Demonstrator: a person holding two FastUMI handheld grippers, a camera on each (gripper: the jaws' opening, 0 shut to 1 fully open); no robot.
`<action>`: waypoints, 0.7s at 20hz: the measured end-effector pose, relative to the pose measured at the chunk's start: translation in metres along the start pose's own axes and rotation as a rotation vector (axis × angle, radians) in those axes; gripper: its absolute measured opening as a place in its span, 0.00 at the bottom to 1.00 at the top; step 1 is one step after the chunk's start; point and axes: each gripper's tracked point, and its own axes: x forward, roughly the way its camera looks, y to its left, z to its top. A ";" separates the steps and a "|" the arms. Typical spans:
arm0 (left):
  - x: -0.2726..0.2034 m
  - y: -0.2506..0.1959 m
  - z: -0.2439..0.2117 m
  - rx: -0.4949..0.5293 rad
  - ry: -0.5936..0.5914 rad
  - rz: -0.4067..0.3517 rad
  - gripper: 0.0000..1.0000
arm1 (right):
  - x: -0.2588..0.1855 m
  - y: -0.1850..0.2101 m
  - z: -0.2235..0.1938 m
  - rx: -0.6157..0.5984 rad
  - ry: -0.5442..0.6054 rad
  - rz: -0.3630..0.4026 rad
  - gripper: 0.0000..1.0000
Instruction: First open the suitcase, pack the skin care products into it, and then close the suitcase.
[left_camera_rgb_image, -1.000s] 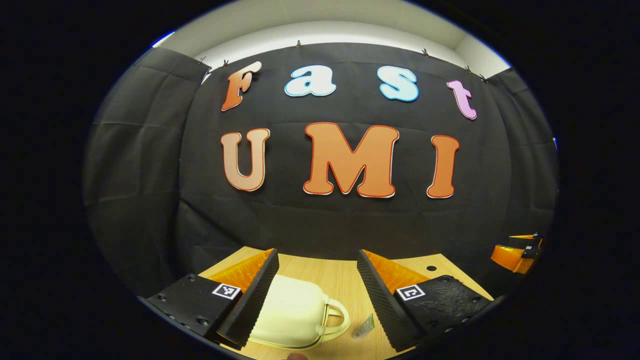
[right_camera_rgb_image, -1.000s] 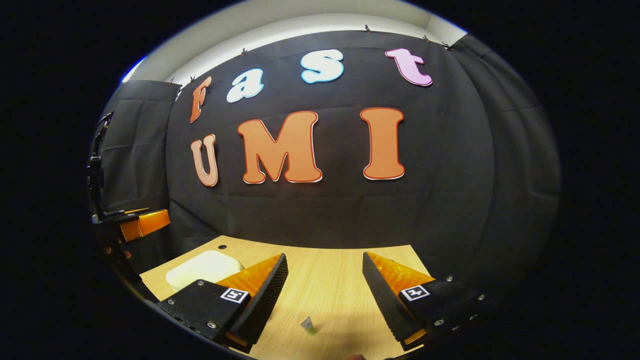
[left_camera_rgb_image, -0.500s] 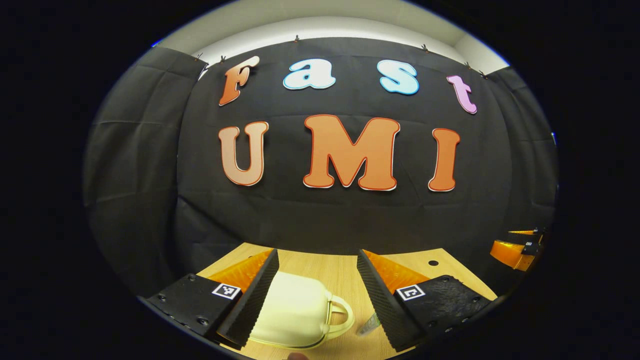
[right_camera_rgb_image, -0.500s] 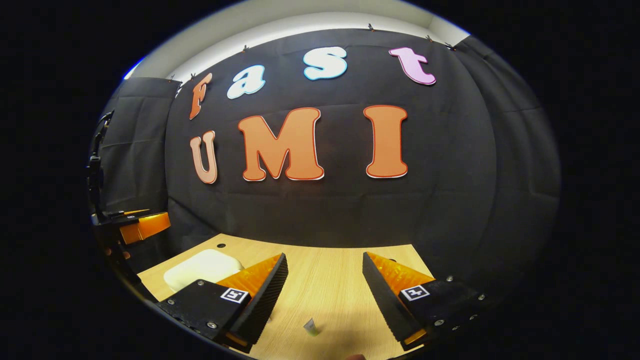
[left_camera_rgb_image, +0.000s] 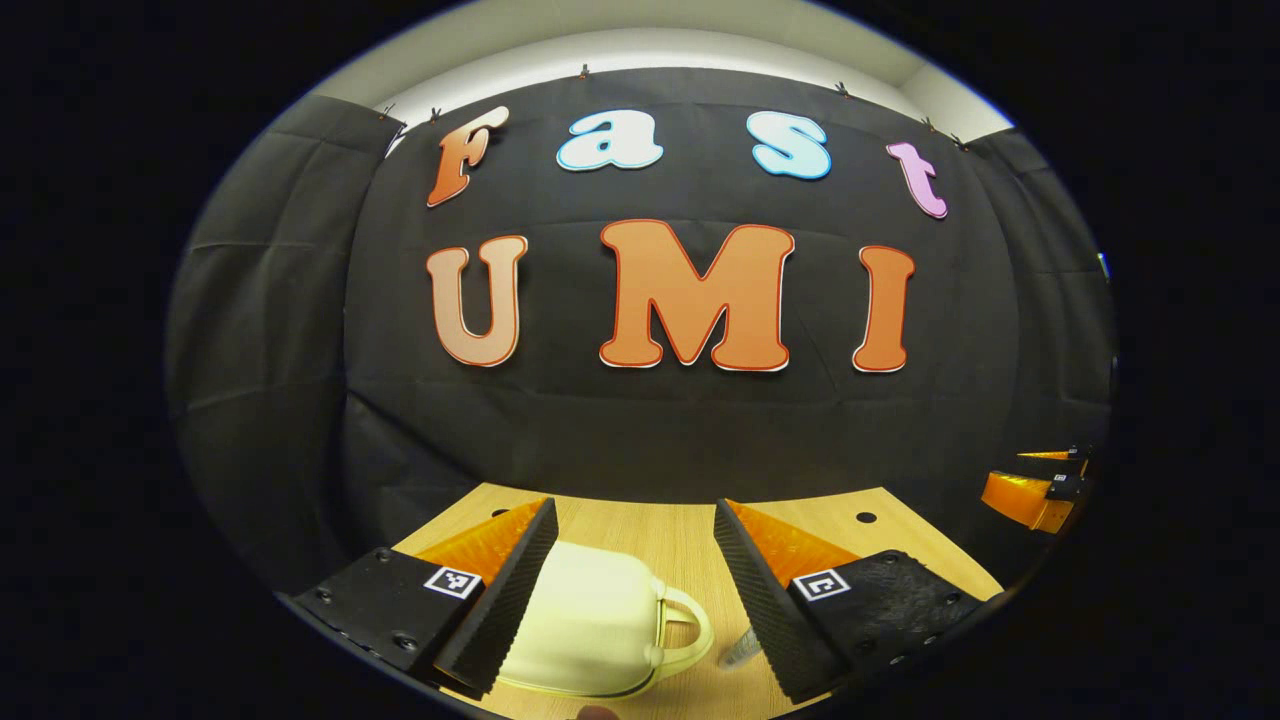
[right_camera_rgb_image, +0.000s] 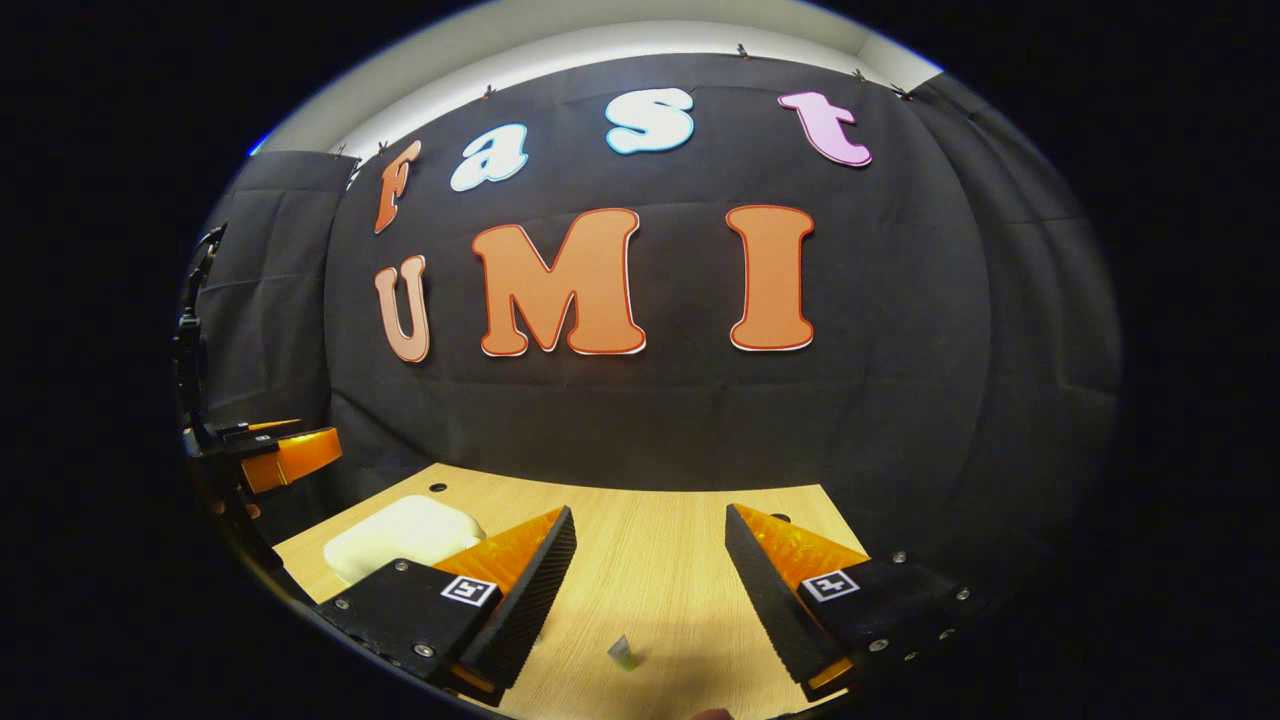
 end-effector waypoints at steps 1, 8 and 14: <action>0.000 0.001 0.000 0.002 0.001 0.000 0.97 | 0.001 0.000 0.000 -0.001 0.000 -0.003 0.95; 0.003 -0.001 -0.003 0.022 0.009 -0.016 0.97 | 0.002 0.005 -0.005 -0.001 0.017 -0.002 0.95; 0.004 -0.002 -0.009 0.078 0.013 -0.015 0.95 | 0.001 0.007 -0.007 0.003 0.023 -0.004 0.95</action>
